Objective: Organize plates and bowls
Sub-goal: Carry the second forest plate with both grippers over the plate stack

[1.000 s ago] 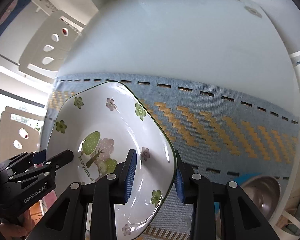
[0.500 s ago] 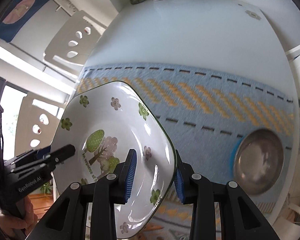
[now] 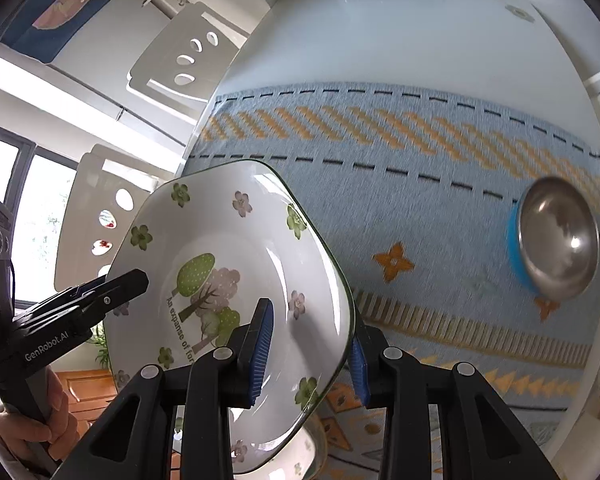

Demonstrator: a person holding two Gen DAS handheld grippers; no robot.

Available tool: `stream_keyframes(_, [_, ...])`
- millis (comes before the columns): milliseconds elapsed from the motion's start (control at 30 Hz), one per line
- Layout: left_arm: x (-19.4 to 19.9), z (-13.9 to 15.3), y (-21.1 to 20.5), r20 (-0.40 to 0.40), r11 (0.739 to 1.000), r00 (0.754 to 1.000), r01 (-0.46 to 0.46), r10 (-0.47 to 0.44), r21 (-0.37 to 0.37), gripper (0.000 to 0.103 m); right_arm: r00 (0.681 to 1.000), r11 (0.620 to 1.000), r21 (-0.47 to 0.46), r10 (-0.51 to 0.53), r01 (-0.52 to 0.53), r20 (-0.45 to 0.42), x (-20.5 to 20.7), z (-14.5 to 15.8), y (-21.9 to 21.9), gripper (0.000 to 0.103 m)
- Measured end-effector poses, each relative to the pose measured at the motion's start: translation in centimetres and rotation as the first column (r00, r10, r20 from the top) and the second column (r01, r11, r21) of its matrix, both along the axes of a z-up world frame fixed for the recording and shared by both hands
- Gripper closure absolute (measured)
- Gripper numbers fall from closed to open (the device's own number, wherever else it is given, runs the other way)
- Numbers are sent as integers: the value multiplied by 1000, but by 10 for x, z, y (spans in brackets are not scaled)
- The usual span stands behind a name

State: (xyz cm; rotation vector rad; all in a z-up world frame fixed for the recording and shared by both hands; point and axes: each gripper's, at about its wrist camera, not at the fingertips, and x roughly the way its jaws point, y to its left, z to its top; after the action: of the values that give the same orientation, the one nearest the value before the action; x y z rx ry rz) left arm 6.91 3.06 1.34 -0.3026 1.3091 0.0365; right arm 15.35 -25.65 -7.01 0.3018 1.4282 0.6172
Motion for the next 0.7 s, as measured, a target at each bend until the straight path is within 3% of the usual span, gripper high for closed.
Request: stream_keyframes(700, [-48,0,-1,-7,996,998,67,-67,-64,67,999,999,15,-41,41,-36,-55,1,-11,69])
